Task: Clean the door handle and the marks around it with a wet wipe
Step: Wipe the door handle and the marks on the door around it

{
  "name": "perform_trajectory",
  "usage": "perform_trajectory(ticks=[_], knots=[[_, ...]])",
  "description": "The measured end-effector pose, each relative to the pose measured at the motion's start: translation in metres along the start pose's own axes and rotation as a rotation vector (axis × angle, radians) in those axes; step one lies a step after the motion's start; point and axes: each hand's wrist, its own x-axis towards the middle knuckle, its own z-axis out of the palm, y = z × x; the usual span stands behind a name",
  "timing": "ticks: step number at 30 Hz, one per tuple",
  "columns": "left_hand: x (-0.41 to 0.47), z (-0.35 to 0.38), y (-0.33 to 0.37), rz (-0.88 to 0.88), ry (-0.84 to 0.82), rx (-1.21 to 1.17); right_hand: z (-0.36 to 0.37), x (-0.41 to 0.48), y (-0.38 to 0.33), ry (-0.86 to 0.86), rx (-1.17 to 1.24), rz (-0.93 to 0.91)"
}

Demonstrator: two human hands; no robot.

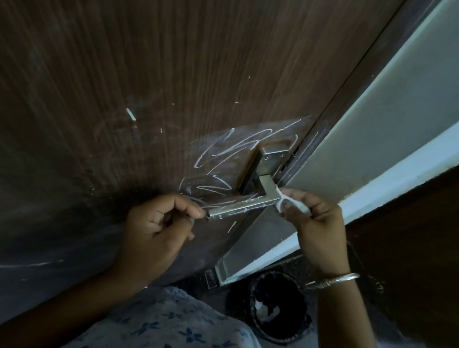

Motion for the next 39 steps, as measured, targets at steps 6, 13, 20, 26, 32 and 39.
perform_trajectory(ticks=[6,13,20,26,32,39], knots=[[-0.001,0.000,0.000,0.007,-0.005,-0.016,-0.010,-0.007,0.004,-0.009,0.059,0.028],[-0.002,-0.002,-0.001,0.036,-0.026,0.003,0.001,-0.002,0.007,-0.004,-0.010,0.082],[-0.004,-0.004,-0.001,0.029,-0.009,-0.007,0.028,-0.019,0.027,0.023,0.740,0.415],[-0.007,-0.007,0.000,0.005,0.012,-0.010,0.075,-0.017,0.036,-0.055,1.294,0.498],[-0.011,-0.013,0.001,-0.001,0.005,0.005,0.095,-0.003,0.034,-0.014,1.366,0.367],[-0.015,-0.022,-0.001,-0.022,0.033,0.025,0.098,0.000,0.041,0.091,1.509,0.287]])
